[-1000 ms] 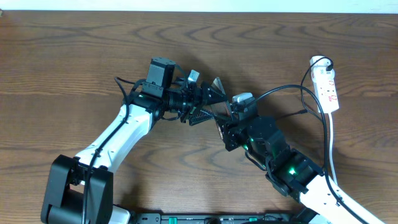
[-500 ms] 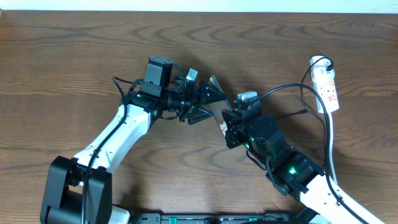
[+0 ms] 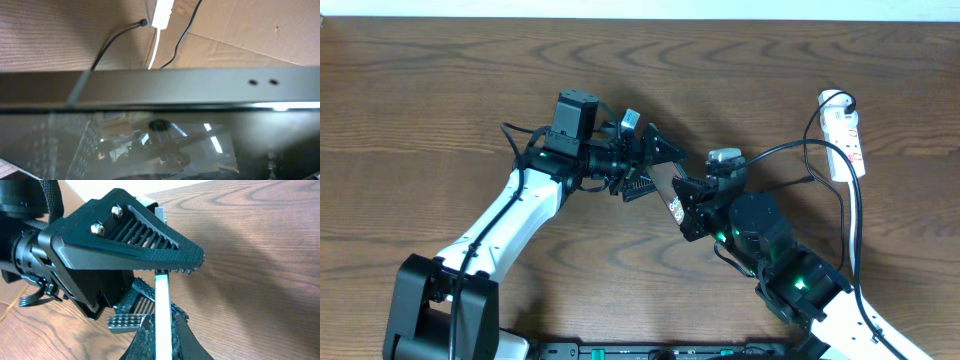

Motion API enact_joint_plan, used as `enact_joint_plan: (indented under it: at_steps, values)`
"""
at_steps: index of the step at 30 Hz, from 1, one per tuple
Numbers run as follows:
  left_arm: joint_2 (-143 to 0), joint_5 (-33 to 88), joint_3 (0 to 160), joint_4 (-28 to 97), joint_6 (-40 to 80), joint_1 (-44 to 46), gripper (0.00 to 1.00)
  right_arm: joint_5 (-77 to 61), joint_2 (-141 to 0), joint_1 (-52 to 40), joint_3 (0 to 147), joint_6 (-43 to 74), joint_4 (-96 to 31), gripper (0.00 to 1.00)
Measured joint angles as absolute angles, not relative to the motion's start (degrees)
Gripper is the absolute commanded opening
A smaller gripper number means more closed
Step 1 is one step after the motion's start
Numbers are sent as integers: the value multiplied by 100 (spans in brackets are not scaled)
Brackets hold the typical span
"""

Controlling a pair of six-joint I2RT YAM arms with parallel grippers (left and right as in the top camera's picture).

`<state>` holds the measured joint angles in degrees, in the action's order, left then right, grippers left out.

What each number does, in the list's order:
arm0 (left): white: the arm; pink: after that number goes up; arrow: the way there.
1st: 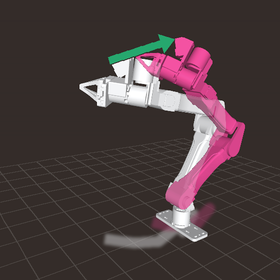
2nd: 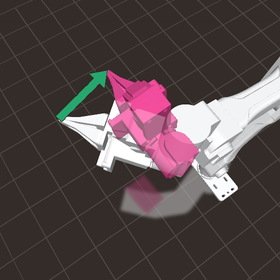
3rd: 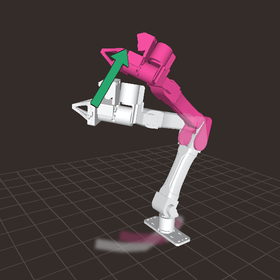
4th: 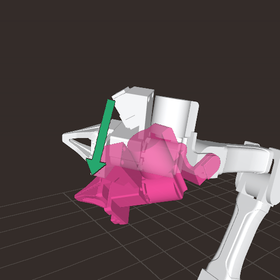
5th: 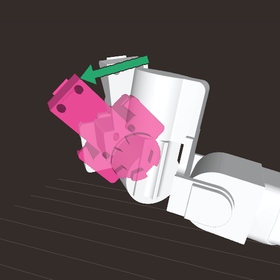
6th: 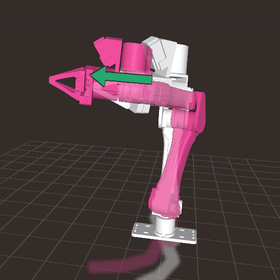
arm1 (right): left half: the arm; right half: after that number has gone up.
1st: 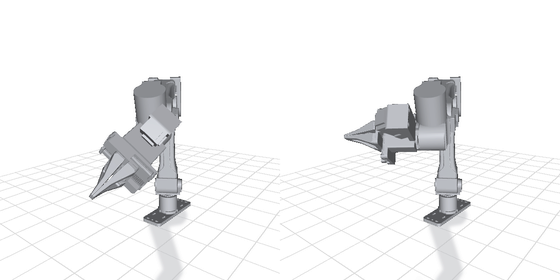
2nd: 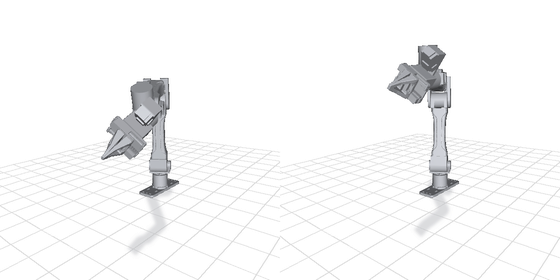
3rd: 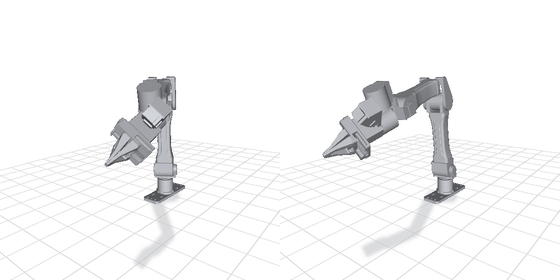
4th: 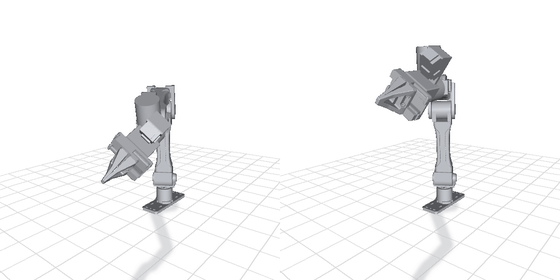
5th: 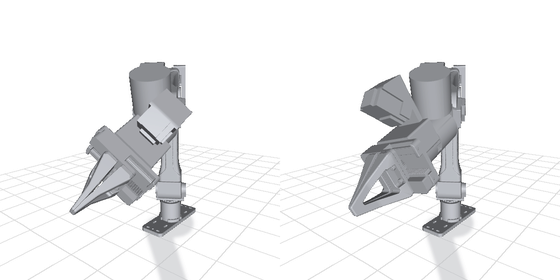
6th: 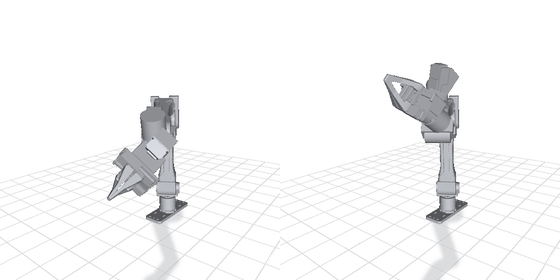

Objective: Plug charger to phone and switch on socket
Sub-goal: 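Open the left gripper and pull the phone rightward with the right gripper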

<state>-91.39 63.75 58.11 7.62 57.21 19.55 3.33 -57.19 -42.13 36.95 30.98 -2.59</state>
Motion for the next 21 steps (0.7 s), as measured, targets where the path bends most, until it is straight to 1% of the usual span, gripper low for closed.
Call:
enact_joint_plan:
  at_steps: [1,5,11,15,18,21]
  values:
    - [-9139,6372,5811,762,5719,1955,94,344,-5719,-4213,3695,3140,-266,1]
    - [-9139,6370,5811,768,5684,1955,96,622,-5666,-4213,3695,3205,-456,1]
    - [-9139,6368,5811,766,5542,1962,96,1452,-5299,-4176,3695,3247,-1044,1]
    - [-9139,6368,5811,729,5483,1962,96,1761,-5017,-4108,3695,3249,-1492,1]
    - [-9139,6366,5811,685,5328,1962,96,1791,-4967,-4106,3695,3251,-1715,1]
    - [-9139,6348,5811,676,4803,1962,97,1780,-4884,-4106,3695,3251,-1979,1]
